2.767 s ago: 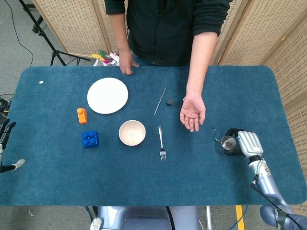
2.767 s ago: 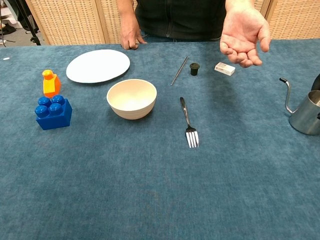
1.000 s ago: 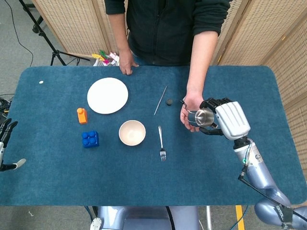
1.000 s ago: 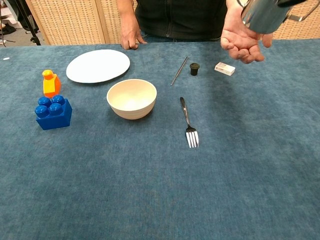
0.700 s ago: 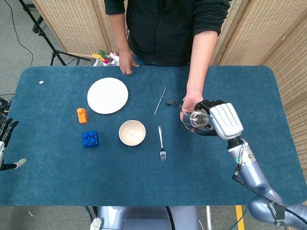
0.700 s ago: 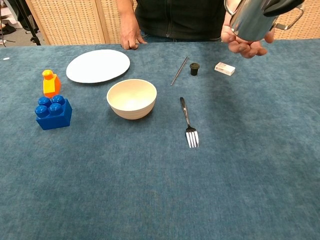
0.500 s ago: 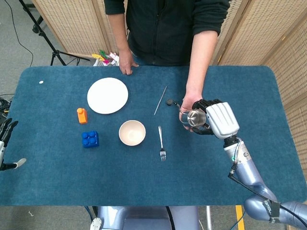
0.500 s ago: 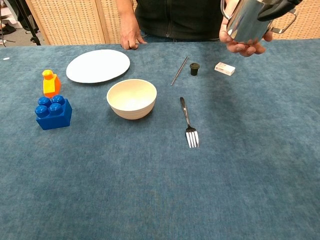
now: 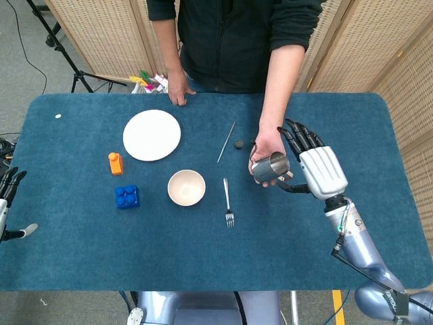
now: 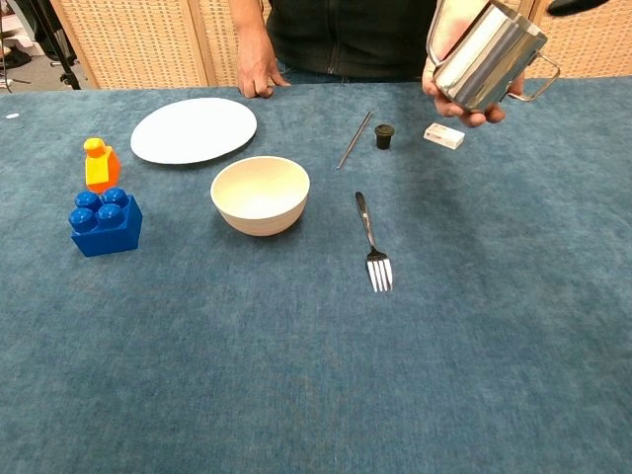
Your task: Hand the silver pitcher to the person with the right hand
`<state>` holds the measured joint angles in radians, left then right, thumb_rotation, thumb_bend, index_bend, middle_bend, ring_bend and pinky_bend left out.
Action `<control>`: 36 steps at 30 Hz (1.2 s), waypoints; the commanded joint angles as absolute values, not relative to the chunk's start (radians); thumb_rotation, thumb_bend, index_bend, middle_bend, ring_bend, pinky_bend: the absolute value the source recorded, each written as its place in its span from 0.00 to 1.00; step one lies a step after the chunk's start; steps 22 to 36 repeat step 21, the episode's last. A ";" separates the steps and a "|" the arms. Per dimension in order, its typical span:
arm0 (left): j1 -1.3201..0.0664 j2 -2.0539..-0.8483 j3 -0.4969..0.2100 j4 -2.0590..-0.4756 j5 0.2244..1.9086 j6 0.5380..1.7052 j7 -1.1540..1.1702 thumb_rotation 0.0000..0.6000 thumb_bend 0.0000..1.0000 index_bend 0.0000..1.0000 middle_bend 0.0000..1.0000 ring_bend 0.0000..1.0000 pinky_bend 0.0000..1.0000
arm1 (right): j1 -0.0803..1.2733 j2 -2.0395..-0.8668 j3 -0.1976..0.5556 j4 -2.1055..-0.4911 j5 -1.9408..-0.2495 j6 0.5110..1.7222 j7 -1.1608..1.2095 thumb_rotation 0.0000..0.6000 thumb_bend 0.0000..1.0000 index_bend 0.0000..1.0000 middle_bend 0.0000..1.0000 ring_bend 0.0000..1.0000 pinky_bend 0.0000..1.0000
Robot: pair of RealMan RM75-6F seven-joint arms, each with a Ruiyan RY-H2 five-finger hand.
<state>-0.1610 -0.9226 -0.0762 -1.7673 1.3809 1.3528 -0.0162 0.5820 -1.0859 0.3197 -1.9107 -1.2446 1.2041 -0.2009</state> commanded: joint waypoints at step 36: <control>-0.151 -0.926 -0.071 -1.767 1.380 1.367 -0.010 1.00 0.00 0.00 0.00 0.00 0.00 | 0.209 -1.206 0.063 -1.341 -1.607 1.595 0.177 1.00 0.00 0.00 0.00 0.00 0.15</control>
